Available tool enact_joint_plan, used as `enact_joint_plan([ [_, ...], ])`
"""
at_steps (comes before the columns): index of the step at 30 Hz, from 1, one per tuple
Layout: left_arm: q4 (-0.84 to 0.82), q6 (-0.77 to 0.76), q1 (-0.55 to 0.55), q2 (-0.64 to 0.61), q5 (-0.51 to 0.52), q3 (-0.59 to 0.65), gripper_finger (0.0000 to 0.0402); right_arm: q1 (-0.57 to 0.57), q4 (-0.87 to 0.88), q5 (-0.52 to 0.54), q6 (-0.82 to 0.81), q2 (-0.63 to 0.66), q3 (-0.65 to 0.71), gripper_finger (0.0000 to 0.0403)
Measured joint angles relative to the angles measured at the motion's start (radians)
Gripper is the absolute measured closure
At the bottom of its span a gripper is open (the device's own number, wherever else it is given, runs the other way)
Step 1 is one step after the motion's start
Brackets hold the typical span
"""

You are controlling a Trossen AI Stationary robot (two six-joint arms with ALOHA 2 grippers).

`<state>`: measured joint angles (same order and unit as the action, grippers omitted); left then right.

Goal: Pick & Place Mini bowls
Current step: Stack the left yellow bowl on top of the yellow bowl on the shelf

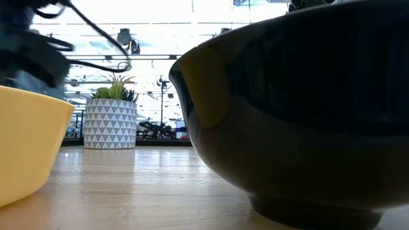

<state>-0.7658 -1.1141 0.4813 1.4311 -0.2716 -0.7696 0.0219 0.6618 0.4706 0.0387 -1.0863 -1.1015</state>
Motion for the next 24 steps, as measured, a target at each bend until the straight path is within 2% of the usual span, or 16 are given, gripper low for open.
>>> enact_joint_plan([
  [6, 0.051, 0.192, -0.2, 0.0, 0.06, 0.0, 0.0392, 0.0, 0.0, 0.0, 0.0, 0.0, 0.0, 0.0271],
  [10, 0.161, 0.317, -0.333, 0.001, 0.092, 0.0, 0.0385, 0.0, 0.0, 0.0, 0.0, 0.0, 0.0, 0.0271],
  [14, 0.287, 0.432, -0.444, 0.01, 0.104, 0.0, 0.0395, 0.0, 0.0, 0.0, 0.0, 0.0, 0.0, 0.0271],
  [18, 0.385, 0.53, -0.531, 0.022, 0.125, -0.009, 0.0391, 0.0, -0.013, 0.0, 0.0, 0.0, 0.0, 0.0271],
  [24, 0.382, 0.7, -0.605, 0.095, 0.171, -0.115, 0.0383, 0.0, -0.065, -0.001, 0.0, -0.001, 0.0, 0.0271],
])
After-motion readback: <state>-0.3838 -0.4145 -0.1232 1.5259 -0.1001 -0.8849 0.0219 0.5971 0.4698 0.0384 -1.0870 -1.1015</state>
